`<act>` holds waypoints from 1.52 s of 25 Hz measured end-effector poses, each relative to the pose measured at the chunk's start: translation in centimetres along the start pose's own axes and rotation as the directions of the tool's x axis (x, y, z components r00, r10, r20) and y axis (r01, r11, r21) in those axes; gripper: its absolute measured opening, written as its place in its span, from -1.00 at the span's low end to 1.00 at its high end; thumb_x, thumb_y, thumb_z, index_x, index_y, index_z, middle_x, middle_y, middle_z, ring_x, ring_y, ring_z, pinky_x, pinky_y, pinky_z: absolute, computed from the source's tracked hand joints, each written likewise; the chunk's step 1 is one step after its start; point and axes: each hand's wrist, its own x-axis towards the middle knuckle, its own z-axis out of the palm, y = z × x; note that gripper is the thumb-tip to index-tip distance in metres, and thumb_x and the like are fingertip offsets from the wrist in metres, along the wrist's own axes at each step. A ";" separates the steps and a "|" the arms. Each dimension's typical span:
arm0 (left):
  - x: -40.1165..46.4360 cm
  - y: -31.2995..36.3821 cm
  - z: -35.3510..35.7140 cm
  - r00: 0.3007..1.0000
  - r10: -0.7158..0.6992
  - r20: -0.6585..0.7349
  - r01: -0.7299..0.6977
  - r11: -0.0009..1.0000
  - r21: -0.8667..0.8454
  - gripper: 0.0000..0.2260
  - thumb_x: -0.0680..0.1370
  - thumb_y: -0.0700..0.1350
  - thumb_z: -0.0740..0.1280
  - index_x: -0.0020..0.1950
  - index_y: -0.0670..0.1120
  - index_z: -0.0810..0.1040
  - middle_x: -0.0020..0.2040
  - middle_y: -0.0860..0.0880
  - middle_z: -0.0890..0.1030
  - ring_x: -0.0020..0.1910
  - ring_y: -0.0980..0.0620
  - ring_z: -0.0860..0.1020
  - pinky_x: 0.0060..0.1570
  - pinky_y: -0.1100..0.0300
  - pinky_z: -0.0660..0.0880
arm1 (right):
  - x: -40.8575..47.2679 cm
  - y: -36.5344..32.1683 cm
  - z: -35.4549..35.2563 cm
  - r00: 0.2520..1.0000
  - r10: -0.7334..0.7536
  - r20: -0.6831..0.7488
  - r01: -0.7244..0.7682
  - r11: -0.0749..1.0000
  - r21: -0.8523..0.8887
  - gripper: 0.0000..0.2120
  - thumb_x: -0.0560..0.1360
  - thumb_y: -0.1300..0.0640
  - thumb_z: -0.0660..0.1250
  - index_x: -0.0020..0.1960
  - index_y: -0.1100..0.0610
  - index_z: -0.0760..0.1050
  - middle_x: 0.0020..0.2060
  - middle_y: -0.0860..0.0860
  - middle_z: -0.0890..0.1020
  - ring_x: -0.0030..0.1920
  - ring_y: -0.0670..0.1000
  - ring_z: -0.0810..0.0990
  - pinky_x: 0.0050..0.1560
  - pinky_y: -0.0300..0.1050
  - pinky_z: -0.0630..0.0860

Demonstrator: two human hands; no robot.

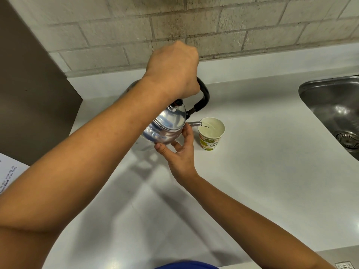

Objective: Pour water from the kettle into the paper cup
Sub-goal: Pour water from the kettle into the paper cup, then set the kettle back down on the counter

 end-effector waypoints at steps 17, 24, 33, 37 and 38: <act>-2.2 -5.1 1.8 0.978 -0.206 -0.046 0.172 0.904 -0.392 -0.95 0.29 -0.08 0.42 -0.29 -0.03 0.63 -0.49 0.05 0.43 -0.39 -0.04 0.48 -0.41 0.26 0.39 | -0.7 -0.2 -0.5 1.000 -0.008 -0.018 0.004 0.976 -0.216 -0.10 0.27 0.33 0.50 0.41 -0.03 0.06 0.41 0.07 0.24 0.34 0.03 0.32 0.19 0.11 0.52; -3.4 -7.1 3.1 0.929 -0.369 -0.019 0.277 0.731 -0.624 -0.79 0.28 -0.08 0.44 -0.50 0.05 0.46 -0.52 0.05 0.42 -0.50 0.08 0.38 -0.44 0.30 0.33 | -1.1 -2.7 0.2 0.880 -0.471 -0.057 0.348 0.721 -0.599 -0.34 0.40 -0.04 0.32 0.39 0.15 0.16 0.38 0.14 0.30 0.40 0.00 0.24 0.42 -0.12 0.21; -6.2 -9.1 2.9 0.887 -0.451 -0.097 0.247 0.642 -0.725 -0.81 0.25 -0.11 0.40 -0.54 0.04 0.47 -0.55 0.05 0.45 -0.53 0.13 0.39 -0.45 0.32 0.33 | 6.1 -13.2 2.9 0.744 -0.198 0.638 0.668 0.179 -0.723 -0.66 0.48 0.20 0.26 0.24 0.20 0.41 0.10 0.16 0.58 0.06 0.03 0.52 0.05 -0.28 0.36; -6.8 -9.6 3.5 0.889 -0.448 -0.094 0.248 0.645 -0.723 -0.81 0.26 -0.10 0.40 -0.54 0.04 0.47 -0.54 0.04 0.46 -0.51 0.09 0.40 -0.45 0.30 0.33 | 6.4 -12.8 3.2 0.728 -0.157 0.667 0.685 0.205 -0.699 -0.70 0.49 0.24 0.25 0.21 0.20 0.44 0.05 0.15 0.61 -0.03 -0.07 0.47 -0.03 -0.35 0.31; -6.8 -9.7 3.6 0.886 -0.454 -0.094 0.252 0.641 -0.725 -0.80 0.26 -0.11 0.41 -0.54 0.04 0.47 -0.54 0.05 0.46 -0.51 0.10 0.40 -0.46 0.31 0.33 | 6.5 -12.6 3.2 0.726 -0.157 0.669 0.687 0.206 -0.697 -0.70 0.49 0.24 0.25 0.22 0.20 0.43 0.06 0.15 0.61 -0.01 -0.06 0.48 -0.01 -0.34 0.31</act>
